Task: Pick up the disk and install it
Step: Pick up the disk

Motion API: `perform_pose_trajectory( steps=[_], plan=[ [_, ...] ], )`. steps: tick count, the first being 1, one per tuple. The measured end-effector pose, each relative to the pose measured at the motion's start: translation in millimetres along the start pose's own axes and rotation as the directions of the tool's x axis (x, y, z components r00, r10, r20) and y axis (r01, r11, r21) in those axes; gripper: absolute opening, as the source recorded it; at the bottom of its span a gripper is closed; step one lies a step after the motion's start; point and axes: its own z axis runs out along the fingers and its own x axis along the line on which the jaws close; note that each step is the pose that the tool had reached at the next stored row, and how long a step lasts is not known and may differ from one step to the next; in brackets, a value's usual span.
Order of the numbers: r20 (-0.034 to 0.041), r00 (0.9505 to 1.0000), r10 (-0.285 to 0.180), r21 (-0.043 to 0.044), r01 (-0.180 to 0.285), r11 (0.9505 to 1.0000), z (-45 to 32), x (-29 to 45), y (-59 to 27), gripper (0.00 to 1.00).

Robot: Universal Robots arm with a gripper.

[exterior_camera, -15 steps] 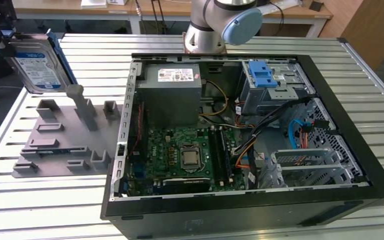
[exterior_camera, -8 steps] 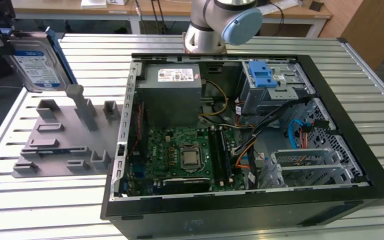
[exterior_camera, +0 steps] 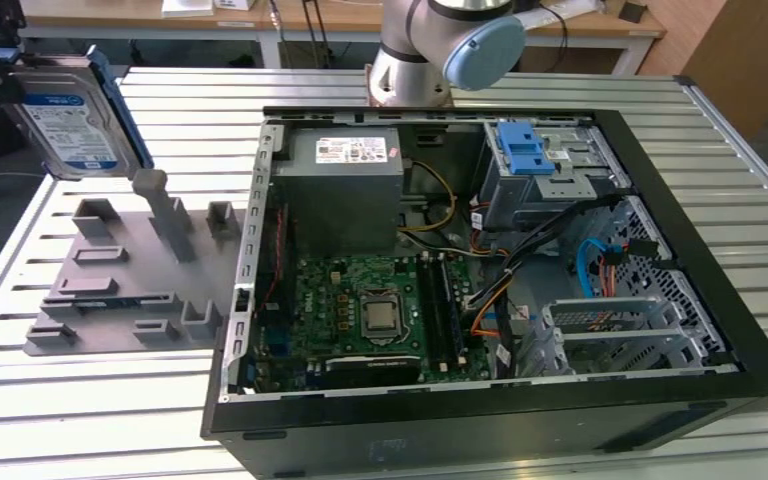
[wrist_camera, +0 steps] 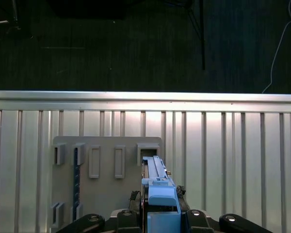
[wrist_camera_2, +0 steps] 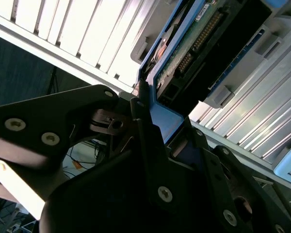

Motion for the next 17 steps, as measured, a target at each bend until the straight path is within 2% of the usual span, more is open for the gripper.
perform_pose_trajectory(
  steps=[17],
  plan=[
    [0.0,1.0,0.0,-0.0001,0.0,1.0,-11.5,-0.4,0.4,0.36]
  ],
)
